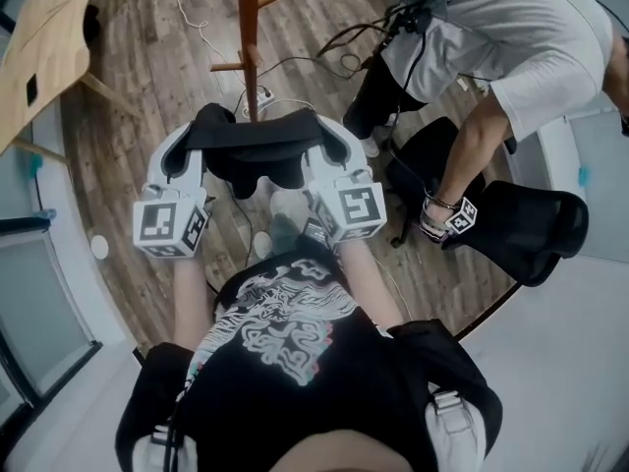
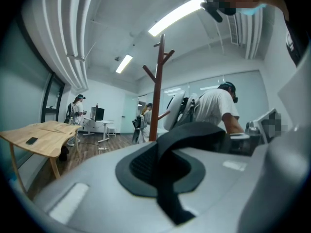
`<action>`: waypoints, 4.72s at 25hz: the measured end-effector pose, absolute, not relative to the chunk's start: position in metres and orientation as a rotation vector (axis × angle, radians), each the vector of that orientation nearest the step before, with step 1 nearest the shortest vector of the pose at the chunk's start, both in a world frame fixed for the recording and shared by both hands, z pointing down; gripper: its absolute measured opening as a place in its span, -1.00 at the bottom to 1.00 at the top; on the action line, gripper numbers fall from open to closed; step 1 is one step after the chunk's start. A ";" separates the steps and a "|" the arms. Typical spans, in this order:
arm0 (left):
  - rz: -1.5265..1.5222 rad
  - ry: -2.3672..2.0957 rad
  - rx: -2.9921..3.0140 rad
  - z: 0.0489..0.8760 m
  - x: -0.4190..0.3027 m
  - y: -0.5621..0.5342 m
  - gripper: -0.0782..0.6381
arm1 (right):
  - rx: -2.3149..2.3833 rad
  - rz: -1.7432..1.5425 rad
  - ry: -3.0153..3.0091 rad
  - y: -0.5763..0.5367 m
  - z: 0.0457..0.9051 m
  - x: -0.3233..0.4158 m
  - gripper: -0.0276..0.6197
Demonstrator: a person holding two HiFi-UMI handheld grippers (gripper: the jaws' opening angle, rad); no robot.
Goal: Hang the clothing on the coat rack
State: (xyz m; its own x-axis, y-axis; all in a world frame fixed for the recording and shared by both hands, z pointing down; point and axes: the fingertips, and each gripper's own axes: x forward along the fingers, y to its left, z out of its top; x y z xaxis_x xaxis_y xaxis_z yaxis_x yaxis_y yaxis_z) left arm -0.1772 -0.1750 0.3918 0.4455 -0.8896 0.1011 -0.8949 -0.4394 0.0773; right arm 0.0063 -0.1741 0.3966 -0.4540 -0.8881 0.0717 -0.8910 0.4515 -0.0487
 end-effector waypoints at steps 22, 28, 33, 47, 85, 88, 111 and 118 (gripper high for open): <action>0.090 -1.636 2.548 0.390 -0.181 -0.227 -0.78 | 1.616 0.138 -2.684 -0.237 0.391 0.011 -0.87; 0.090 -1.645 2.554 0.384 -0.184 -0.237 -0.78 | 1.621 0.161 -2.718 -0.249 0.388 0.009 -0.87; 0.089 -1.659 2.556 0.381 -0.179 -0.243 -0.78 | 1.616 0.149 -2.738 -0.256 0.383 0.014 -0.87; 0.092 -1.699 2.552 0.373 -0.182 -0.274 -0.78 | 1.590 0.143 -2.794 -0.295 0.372 0.011 -0.87; 0.134 -1.746 2.494 0.392 -0.185 -0.348 -0.78 | 1.509 0.140 -2.835 -0.382 0.386 0.009 -0.87; 0.134 -1.757 2.476 0.397 -0.183 -0.353 -0.78 | 1.485 0.151 -2.836 -0.389 0.392 0.011 -0.87; 0.219 -1.741 2.374 0.451 -0.186 -0.370 -0.78 | 1.333 0.285 -2.819 -0.410 0.455 -0.005 -0.87; 0.232 -1.708 2.364 0.467 -0.180 -0.371 -0.78 | 1.269 0.356 -2.825 -0.411 0.475 -0.013 -0.87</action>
